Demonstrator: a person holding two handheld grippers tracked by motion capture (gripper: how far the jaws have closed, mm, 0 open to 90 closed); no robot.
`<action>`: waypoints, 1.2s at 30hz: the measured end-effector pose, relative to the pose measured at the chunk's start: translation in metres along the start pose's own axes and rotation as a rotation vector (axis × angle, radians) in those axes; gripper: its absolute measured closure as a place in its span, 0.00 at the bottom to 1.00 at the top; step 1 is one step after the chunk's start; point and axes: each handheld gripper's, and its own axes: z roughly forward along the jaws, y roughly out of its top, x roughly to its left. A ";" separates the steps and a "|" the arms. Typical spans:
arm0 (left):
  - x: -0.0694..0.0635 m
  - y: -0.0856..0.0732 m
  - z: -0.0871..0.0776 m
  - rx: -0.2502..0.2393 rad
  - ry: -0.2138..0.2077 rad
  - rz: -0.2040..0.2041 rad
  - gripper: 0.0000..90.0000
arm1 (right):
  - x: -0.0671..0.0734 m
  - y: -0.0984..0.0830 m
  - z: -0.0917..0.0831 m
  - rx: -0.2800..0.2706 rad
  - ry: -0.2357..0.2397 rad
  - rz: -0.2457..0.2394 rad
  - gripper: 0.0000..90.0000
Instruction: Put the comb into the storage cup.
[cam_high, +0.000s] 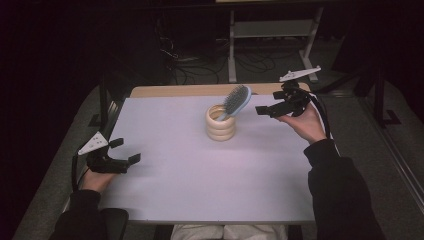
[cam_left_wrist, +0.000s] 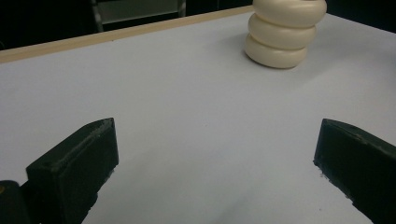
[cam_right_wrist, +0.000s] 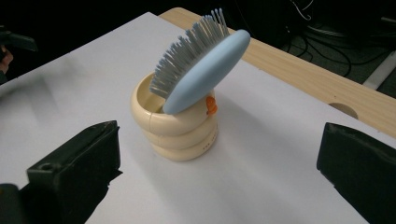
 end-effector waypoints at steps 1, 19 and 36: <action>0.000 0.000 0.000 -0.001 -0.001 0.000 0.00 | 0.000 -0.002 -0.001 0.001 -0.001 0.000 0.00; -0.001 0.000 0.001 0.001 -0.008 0.001 0.00 | 0.001 -0.033 -0.015 0.001 -0.030 -0.030 0.00; -0.001 0.000 0.000 0.002 -0.011 -0.002 0.00 | 0.010 -0.058 -0.023 -0.021 -0.044 -0.045 0.00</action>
